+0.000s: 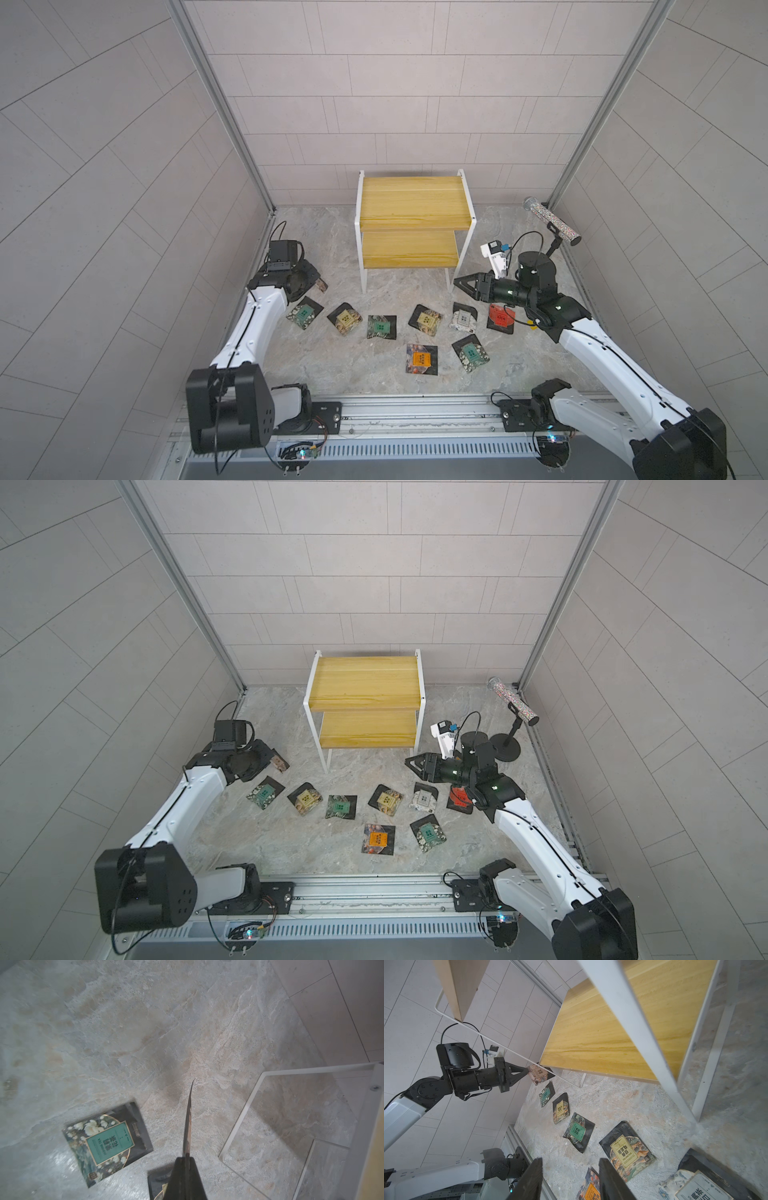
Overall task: Remove the tea bags from the shelf
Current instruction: Place the tea bag at the center of the board.
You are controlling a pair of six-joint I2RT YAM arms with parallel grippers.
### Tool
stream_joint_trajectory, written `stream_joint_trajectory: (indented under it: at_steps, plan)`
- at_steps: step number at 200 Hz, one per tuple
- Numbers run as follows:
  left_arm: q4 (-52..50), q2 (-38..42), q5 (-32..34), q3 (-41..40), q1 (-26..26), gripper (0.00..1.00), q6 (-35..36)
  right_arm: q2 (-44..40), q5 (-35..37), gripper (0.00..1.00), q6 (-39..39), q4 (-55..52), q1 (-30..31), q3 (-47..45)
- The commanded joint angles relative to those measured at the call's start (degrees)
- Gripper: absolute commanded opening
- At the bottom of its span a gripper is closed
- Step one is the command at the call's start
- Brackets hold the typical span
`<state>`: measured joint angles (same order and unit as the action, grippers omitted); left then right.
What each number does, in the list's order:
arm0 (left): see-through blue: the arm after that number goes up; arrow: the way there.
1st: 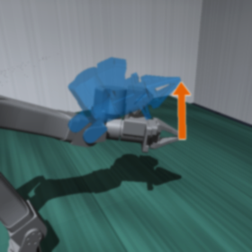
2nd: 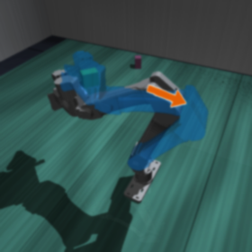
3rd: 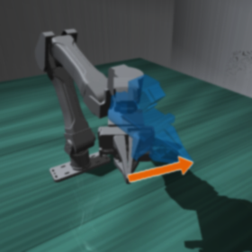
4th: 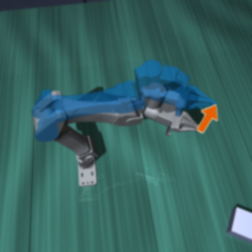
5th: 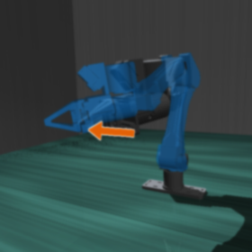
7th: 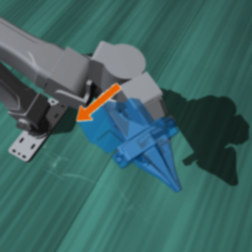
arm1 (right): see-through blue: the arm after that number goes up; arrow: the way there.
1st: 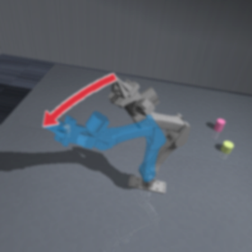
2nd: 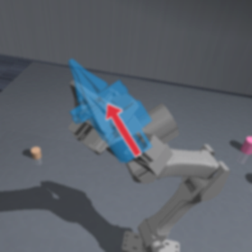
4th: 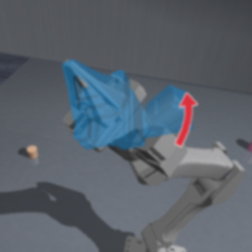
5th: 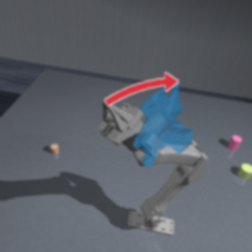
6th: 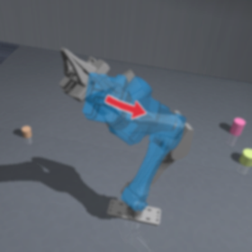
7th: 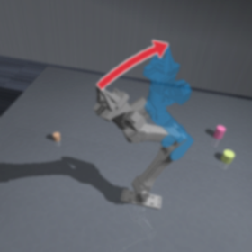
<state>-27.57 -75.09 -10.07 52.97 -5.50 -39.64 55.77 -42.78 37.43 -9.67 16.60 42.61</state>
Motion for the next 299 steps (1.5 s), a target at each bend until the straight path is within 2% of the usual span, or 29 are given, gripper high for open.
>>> stream_joint_trajectory:
  at_steps: [1,10,48,97,140,167,181,221,238,262,272,299]
  plan:
    - [4.87,-5.79,-3.84,4.4,-1.17,0.0,2.35,-0.84,0.84,0.48,-1.04,0.41,-0.25,-0.64]
    - [5.07,-8.62,-5.8,6.25,-1.89,0.0,3.53,-1.01,0.92,0.48,-0.98,0.42,-0.34,-0.77]
    - [4.33,-17.59,-5.57,11.5,-3.27,0.0,6.33,-1.69,1.56,0.48,-1.0,0.35,-0.43,-1.31]
    - [3.12,-22.83,-4.48,12.61,-5.81,0.0,9.02,-2.38,2.18,0.48,-0.91,0.13,-0.47,-1.54]
    - [-0.09,-24.29,3.5,13.04,-6.09,0.0,11.55,-1.89,2.36,0.48,-0.69,0.22,-0.5,-1.39]
    - [-0.33,-25.03,4.79,13.31,-6.61,0.0,11.51,-1.9,2.19,0.48,-0.59,0.27,-0.45,-1.39]
    - [-0.79,-25.82,4.83,13.84,-6.63,0.05,11.58,-2.11,2.27,0.48,-0.6,0.16,-0.43,-1.48]
    - [-2.98,-26.12,8.63,14.36,-6.63,0.32,10.81,-2.34,2.62,0.48,-0.53,-0.08,-0.45,-1.7]
    - [-3.4,-25.27,10.49,13.61,-6.68,0.4,10.55,-2.3,2.62,0.48,-0.61,-0.11,-0.45,-1.61]
    - [-3.96,-23.96,11.87,13.04,-6.63,0.41,10.31,-2.19,2.53,0.48,-0.78,0.09,-0.51,-1.43]
    - [-3.98,-23.22,11.35,12.87,-6.63,0.46,10.11,-2.09,2.54,0.48,-0.87,0.05,-0.47,-1.3]
    - [-3.48,-20.3,9.51,12.16,-6.62,0.5,9.41,-1.69,2.71,0.5,-1.23,-0.15,-0.56,-0.52]
